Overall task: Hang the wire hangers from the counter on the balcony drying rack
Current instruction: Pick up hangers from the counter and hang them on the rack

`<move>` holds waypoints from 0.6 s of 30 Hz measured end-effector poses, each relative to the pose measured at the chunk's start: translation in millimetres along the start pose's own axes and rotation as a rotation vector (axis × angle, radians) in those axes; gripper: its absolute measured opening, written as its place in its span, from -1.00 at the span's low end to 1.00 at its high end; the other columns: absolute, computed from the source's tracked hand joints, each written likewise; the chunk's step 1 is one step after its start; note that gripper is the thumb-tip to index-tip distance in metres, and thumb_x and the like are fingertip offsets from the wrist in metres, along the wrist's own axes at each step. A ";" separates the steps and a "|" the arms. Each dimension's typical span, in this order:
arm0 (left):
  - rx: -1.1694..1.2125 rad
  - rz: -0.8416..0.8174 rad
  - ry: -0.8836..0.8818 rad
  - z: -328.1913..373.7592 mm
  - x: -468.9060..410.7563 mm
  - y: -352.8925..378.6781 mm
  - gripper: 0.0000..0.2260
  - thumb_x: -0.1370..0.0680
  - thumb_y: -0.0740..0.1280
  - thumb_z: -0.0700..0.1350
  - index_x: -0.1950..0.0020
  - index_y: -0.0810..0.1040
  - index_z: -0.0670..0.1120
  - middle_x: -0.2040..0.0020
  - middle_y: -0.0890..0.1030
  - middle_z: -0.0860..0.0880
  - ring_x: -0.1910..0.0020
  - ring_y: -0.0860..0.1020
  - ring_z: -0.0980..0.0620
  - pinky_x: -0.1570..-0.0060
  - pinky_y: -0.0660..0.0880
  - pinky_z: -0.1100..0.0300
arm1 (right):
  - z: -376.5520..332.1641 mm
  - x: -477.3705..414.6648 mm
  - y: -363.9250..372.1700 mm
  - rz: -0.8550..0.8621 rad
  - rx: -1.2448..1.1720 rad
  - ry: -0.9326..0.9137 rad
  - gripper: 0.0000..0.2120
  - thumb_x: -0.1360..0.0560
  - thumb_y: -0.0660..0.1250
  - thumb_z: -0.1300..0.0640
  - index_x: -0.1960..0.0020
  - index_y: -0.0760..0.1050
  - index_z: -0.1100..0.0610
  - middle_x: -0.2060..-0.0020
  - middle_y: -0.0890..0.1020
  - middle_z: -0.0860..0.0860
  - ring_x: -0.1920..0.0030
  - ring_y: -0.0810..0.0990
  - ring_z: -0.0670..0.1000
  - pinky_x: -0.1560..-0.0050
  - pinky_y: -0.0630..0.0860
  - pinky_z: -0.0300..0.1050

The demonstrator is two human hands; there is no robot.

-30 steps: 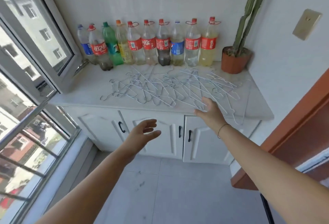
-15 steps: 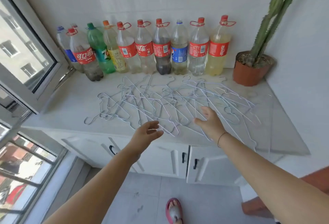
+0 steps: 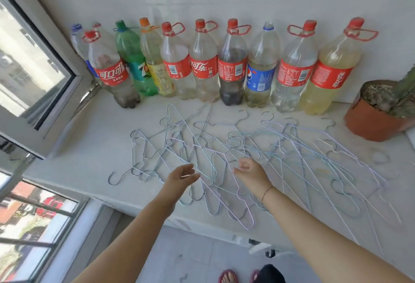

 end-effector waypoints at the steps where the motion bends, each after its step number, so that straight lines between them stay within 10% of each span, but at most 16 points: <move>1: 0.039 0.022 -0.021 -2.7 -6.5 -4.6 -0.52 -0.36 0.46 -0.04 -0.25 0.48 -0.08 -0.08 0.57 -0.02 -0.02 0.52 0.07 -0.04 0.39 0.17 | 0.3 -7.5 4.3 -0.014 0.006 0.007 -0.59 -0.43 0.40 0.21 -0.25 0.44 0.23 -0.19 0.54 0.16 -0.20 0.53 0.08 -0.20 0.39 -0.13; 18: 0.793 0.370 -0.230 -31.8 -107.8 -60.3 -0.75 -0.55 0.27 -0.24 -0.23 0.47 -0.22 0.05 0.54 -0.07 -0.07 0.52 -0.07 -0.14 0.40 0.15 | -8.6 -63.2 85.3 -0.224 0.139 -0.061 -0.63 -0.43 0.40 0.17 -0.21 0.46 0.18 -0.08 0.51 0.01 -0.11 0.50 -0.03 -0.18 0.41 -0.19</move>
Point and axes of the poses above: each hand's wrist, its own x-axis away from the middle knuckle, its own y-axis out of the palm, z = x × y, the point moved 7 cm from there along -x, towards the middle knuckle
